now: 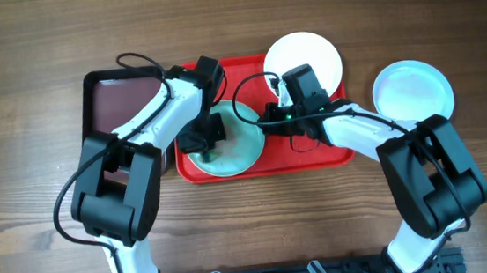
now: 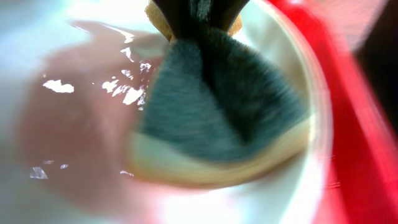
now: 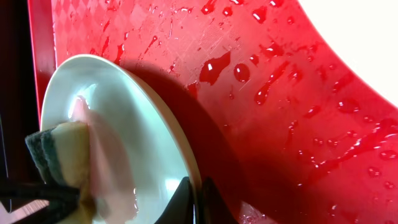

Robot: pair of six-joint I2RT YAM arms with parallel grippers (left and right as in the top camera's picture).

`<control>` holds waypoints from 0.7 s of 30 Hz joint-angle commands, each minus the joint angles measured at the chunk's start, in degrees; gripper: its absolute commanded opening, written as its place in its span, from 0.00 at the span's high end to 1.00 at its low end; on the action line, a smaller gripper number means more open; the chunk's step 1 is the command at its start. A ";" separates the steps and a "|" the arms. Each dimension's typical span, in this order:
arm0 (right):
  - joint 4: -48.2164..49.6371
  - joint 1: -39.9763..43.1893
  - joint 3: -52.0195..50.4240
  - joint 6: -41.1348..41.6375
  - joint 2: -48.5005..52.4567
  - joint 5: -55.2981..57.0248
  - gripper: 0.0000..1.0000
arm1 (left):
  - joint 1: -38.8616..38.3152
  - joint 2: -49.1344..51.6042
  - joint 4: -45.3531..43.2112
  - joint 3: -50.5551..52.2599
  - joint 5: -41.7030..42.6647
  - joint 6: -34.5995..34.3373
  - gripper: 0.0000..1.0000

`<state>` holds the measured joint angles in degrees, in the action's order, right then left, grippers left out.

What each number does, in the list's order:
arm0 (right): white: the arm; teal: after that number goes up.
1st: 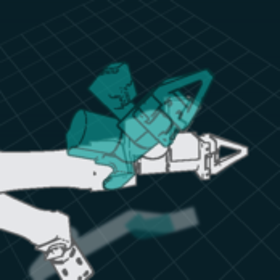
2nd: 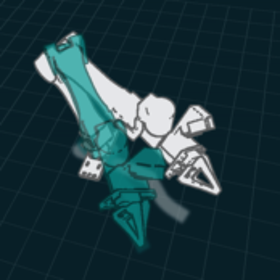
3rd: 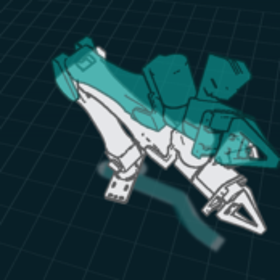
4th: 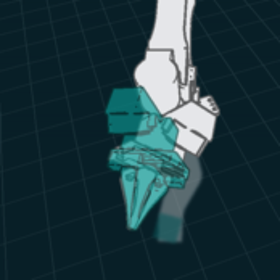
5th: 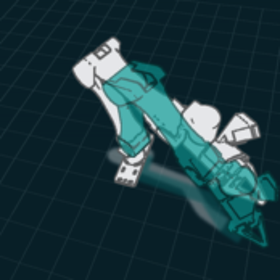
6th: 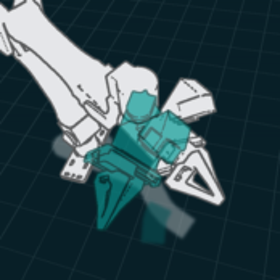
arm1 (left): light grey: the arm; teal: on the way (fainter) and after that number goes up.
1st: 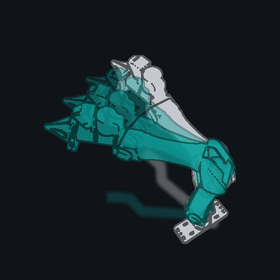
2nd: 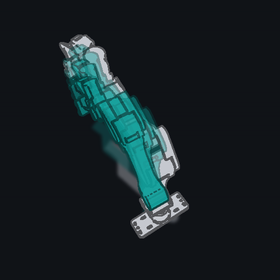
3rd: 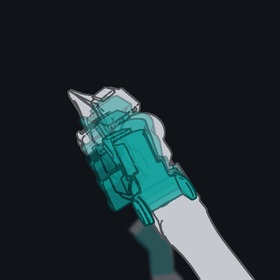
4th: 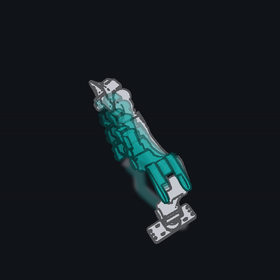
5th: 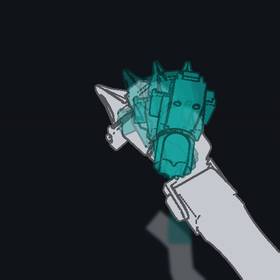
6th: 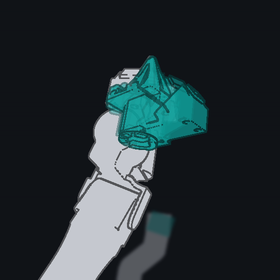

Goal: Clean dirty plates on tray and stack at the side
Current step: 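Scrub the plate with the sponge while the right gripper holds its rim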

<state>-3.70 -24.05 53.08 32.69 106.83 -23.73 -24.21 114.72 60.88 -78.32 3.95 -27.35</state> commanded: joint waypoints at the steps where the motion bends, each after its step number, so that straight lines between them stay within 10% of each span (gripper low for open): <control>1: -0.22 0.52 0.50 0.31 1.36 1.33 0.96 | -1.27 -0.28 -3.67 0.42 11.87 4.42 0.96; 21: -0.44 0.52 0.50 0.35 1.36 1.31 0.96 | -7.08 -0.28 -24.22 5.05 18.03 -5.11 0.96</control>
<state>-3.79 -23.31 53.08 32.25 106.83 -22.70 -30.39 113.99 40.21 -73.71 22.96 -30.09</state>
